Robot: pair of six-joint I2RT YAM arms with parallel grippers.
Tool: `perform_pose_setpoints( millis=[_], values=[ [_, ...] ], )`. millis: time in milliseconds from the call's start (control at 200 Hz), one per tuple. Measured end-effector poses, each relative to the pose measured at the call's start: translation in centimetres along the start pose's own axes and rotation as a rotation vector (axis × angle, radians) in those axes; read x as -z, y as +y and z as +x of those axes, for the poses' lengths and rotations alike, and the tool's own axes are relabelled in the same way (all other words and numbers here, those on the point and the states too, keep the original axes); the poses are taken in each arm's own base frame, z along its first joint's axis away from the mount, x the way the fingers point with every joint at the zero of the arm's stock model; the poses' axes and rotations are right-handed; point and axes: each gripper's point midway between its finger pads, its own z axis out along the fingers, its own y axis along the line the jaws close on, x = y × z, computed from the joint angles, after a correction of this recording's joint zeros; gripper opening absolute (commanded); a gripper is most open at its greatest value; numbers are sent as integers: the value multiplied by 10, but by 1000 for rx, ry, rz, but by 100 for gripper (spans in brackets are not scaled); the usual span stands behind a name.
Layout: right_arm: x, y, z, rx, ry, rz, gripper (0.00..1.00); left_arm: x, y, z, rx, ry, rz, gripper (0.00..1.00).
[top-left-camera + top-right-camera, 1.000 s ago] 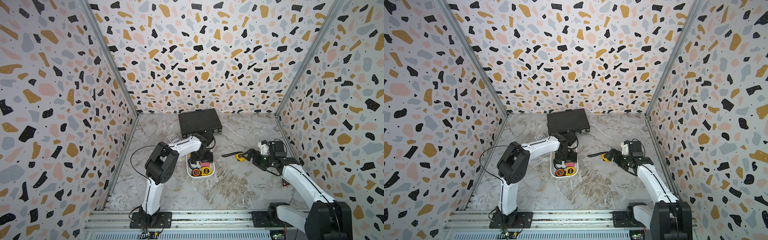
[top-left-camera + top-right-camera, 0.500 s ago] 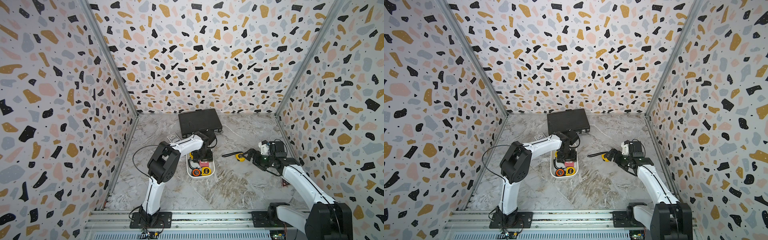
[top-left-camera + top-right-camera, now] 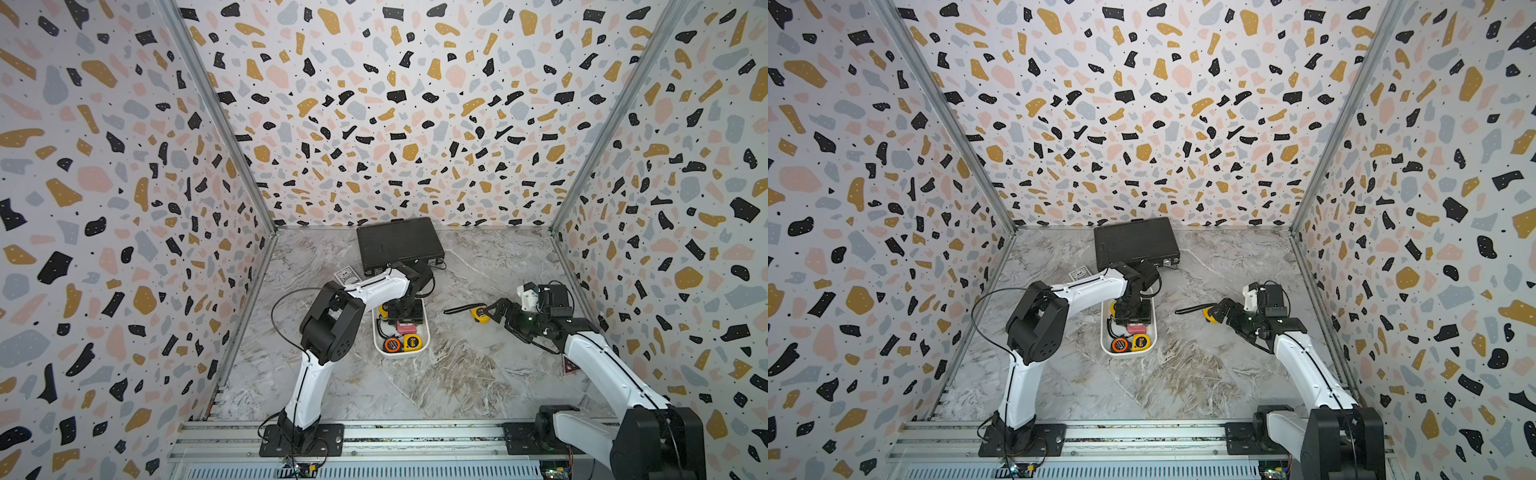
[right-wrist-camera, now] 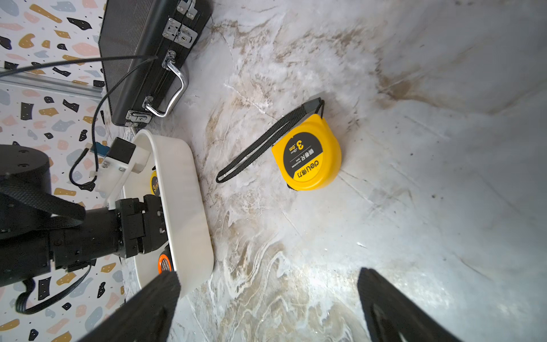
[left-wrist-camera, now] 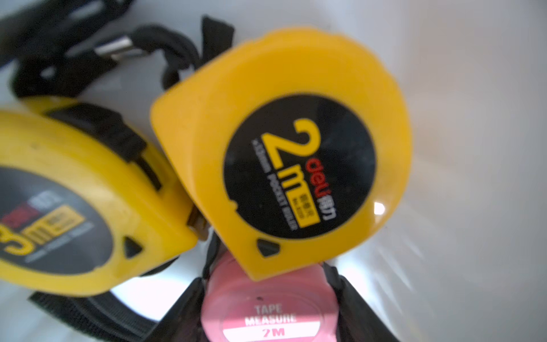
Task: Take the tape measure out of the storage box
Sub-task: Pick up the tape measure from the storage box, then place the tape measure at the center of the board.
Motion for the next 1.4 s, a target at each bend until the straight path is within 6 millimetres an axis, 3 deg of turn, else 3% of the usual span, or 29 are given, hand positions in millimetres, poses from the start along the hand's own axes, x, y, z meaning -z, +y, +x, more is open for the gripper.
perform_pose_setpoints(
  millis=[170,400,586,761,1071,1196,1397],
  values=[
    [2,4,0,13,-13,-24,99,18,4,6,16,-22,16,10],
    [0,14,8,40,-2,-72,99,83,0,7,56,-132,112,4],
    [-1,37,16,99,1,-139,99,123,-6,16,103,-188,183,0],
    [-1,68,28,182,-9,-226,99,142,-15,23,169,-201,243,0],
    [2,118,50,354,-70,-357,99,173,-66,12,291,-208,463,0],
    [2,128,49,388,-111,-380,99,182,-95,9,296,-193,554,0],
    [1,141,40,413,-174,-407,98,185,-115,21,303,-139,615,0]
  ],
)
